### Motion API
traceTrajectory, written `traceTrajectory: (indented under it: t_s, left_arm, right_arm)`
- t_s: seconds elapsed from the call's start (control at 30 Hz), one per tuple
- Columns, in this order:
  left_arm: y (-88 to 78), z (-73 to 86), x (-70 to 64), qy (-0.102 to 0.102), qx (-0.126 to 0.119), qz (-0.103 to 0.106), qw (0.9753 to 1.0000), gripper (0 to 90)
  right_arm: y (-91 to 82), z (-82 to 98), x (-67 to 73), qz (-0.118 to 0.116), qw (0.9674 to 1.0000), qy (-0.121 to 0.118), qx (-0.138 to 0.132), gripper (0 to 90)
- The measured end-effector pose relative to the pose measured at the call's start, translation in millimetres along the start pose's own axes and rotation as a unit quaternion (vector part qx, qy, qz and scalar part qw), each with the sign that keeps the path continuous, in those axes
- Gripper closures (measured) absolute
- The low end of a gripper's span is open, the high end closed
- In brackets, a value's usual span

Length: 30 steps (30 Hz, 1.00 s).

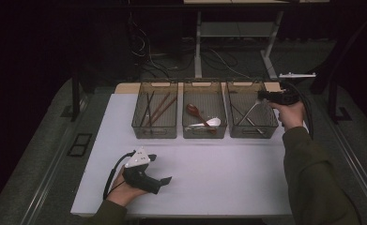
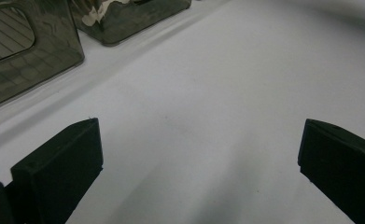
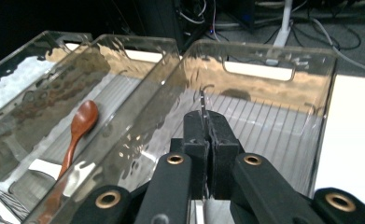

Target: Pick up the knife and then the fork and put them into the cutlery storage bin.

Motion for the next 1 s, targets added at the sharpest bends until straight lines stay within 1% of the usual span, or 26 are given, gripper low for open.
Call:
traceTrajectory:
  t_s: [0.07,0.13,0.17,0.2,0.23,0.27,0.3,0.37,0.43,0.47,0.5,0.6,0.63,0.67,0.73,0.77,0.83,0.9,1.0]
  left_arm:
    - [1.3,0.3,-1.1,0.002,0.003,0.002,1.0,0.0]
    - [2.4,0.8,-2.2,0.004,0.007,0.004,1.0,0.0]
    - [2.9,0.9,-2.5,0.004,0.008,0.005,0.9999,0.0]
    - [3.1,1.1,-2.6,0.006,0.009,0.006,0.9999,0.0]
    - [3.5,1.2,-3.0,0.006,0.009,0.007,0.9999,0.0]
    - [3.5,1.2,-3.0,0.007,0.01,0.007,0.9999,0.0]
    - [3.5,1.1,-3.1,0.007,0.01,0.008,0.9999,0.0]
    - [3.3,1.0,-3.1,0.007,0.009,0.008,0.9999,0.0]
    - [3.0,1.1,-3.0,0.007,0.008,0.008,0.9999,0.0]
    - [2.9,1.2,-2.8,0.007,0.009,0.009,0.9999,0.0]
    - [3.0,1.3,-2.9,0.007,0.009,0.009,0.9999,0.0]
    - [3.1,1.5,-3.1,0.008,0.01,0.01,0.9999,0.0]
    - [3.3,1.5,-3.3,0.007,0.01,0.01,0.9999,0.0]
    - [3.3,1.6,-3.5,0.008,0.01,0.01,0.9999,0.0]
    - [3.2,1.9,-3.4,0.009,0.011,0.01,0.9999,0.0]
    - [3.1,1.9,-3.2,0.008,0.011,0.01,0.9999,0.0]
    - [2.8,2.2,-2.3,0.009,0.011,0.008,0.9999,0.0]
    - [2.2,2.3,-1.5,0.009,0.011,0.006,0.9999,0.0]
    - [1.7,2.4,-0.8,0.007,0.01,0.004,0.9999,0.0]
  right_arm:
    - [4.2,4.3,-2.6,0.006,1.0,0.002,0.007,87.1]
    - [7.0,6.8,-5.6,0.005,0.9999,0.009,0.01,86.6]
    - [8.1,7.7,-6.7,0.01,0.9998,0.006,0.016,85.5]
    - [9.5,8.8,-7.8,0.019,0.9996,-0.004,0.022,81.3]
    - [11.0,9.8,-8.9,0.029,0.9991,-0.013,0.027,74.1]
    - [12.2,11.1,-10.4,0.039,0.9985,-0.019,0.034,70.1]
    - [13.1,12.5,-12.3,0.041,0.9981,-0.024,0.039,66.3]
    - [13.6,14.5,-16.1,0.052,0.9972,-0.027,0.046,58.3]
    - [12.3,15.7,-20.0,0.07,0.9961,-0.028,0.046,50.3]
    - [10.9,16.1,-22.5,0.079,0.9953,-0.031,0.046,49.1]
    - [9.4,16.3,-24.4,0.083,0.9951,-0.031,0.046,46.7]
    - [2.8,15.7,-27.9,0.082,0.9957,-0.024,0.037,43.8]
    - [0.5,15.7,-28.2,0.081,0.9958,-0.026,0.034,43.0]
    - [-1.9,15.8,-27.8,0.077,0.9962,-0.025,0.032,42.7]
    - [-6.8,16.6,-25.9,0.066,0.997,-0.033,0.025,41.1]
    - [-9.5,17.5,-23.6,0.06,0.9974,-0.033,0.022,40.1]
    - [-14.6,20.4,-17.5,0.042,0.9981,-0.043,0.017,36.6]
    - [-19.8,24.1,-10.7,0.036,0.9976,-0.057,0.013,33.4]
    - [-27.5,30.2,0.8,0.028,0.9971,-0.071,0.005,28.6]
Point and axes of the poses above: each handheld gripper's, and its own axes: y roughly forward along the jaws, z roughly out of its underside, x roughly to its left, the point moved 5 cm from there along y, roughly forward along the jaws, and after that the axes turned 4 degrees about z, right-handed, at the moved point
